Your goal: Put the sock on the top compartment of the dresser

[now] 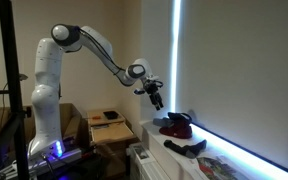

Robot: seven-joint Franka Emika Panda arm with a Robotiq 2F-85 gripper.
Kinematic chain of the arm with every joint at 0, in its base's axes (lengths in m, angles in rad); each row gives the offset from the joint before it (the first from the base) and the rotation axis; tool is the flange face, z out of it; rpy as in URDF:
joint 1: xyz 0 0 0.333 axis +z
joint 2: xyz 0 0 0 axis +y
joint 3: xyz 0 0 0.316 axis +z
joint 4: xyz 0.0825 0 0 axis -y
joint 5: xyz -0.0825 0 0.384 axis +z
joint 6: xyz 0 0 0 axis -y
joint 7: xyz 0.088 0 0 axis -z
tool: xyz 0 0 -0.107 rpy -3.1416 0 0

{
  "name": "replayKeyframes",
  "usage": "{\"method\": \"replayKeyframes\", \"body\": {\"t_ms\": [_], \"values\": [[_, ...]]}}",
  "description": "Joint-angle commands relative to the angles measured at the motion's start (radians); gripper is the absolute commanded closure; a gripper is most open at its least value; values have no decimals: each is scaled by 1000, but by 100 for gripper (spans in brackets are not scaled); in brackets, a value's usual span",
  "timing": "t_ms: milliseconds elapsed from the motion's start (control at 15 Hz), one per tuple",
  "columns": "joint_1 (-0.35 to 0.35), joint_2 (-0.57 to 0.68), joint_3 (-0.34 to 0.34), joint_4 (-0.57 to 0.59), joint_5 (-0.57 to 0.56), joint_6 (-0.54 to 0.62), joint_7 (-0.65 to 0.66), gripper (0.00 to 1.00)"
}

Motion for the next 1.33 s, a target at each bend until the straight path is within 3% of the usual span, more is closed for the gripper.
{"method": "replayKeyframes", "body": {"t_ms": [0, 200, 333, 400, 667, 933, 1067, 1200, 1267], "values": [[53, 56, -70, 51, 39, 0, -7, 0], [59, 139, -84, 124, 65, 0, 5, 0], [48, -5, -132, -28, -19, 91, -41, 0], [36, 35, -130, -12, 44, 112, -76, 0], [-10, 158, -135, 82, 331, 20, -209, 0], [-29, 241, -94, 185, 609, -208, -341, 0], [-8, 307, -103, 263, 636, -289, -306, 0], [45, 380, -146, 334, 566, -288, -161, 0], [22, 300, -125, 245, 596, -257, -244, 0]]}}
